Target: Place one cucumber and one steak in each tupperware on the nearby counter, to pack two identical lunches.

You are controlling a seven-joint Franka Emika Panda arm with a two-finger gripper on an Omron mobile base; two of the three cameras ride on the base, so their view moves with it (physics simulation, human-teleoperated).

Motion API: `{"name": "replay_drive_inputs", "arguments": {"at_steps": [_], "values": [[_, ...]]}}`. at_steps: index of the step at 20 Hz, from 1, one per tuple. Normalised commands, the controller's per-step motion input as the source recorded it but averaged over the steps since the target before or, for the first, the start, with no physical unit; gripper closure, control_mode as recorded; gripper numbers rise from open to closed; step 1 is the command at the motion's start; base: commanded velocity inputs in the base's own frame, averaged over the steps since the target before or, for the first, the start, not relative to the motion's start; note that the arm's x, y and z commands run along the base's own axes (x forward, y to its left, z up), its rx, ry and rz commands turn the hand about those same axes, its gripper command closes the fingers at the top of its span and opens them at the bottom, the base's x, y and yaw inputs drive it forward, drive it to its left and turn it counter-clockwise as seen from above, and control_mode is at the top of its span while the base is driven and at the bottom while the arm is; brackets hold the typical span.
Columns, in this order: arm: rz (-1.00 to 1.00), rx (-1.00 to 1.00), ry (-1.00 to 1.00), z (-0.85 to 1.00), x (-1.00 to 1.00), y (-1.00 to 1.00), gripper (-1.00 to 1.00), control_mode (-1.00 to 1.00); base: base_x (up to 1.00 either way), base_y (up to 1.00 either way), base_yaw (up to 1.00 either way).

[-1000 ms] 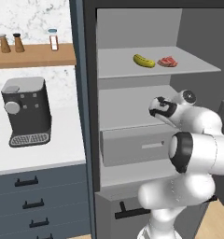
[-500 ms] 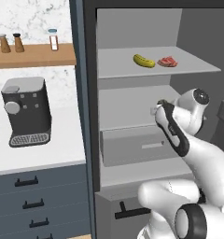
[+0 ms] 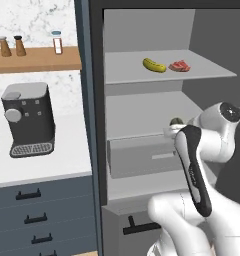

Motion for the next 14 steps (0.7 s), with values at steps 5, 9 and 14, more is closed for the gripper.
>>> {"name": "replay_drive_inputs", "arguments": {"at_steps": [5, 9, 14], "values": [[0.02, 0.00, 0.04, 0.00, -0.60, 0.17, 1.00, 1.00, -0.40, 0.18, 0.02], [0.00, 0.00, 0.00, 0.00, 0.00, 0.00, 1.00, 1.00, -0.86, 0.91, 0.15], [0.00, 0.00, 0.00, 0.00, 0.00, 0.00, 1.00, 1.00, -0.36, 1.00, 0.16]]}}
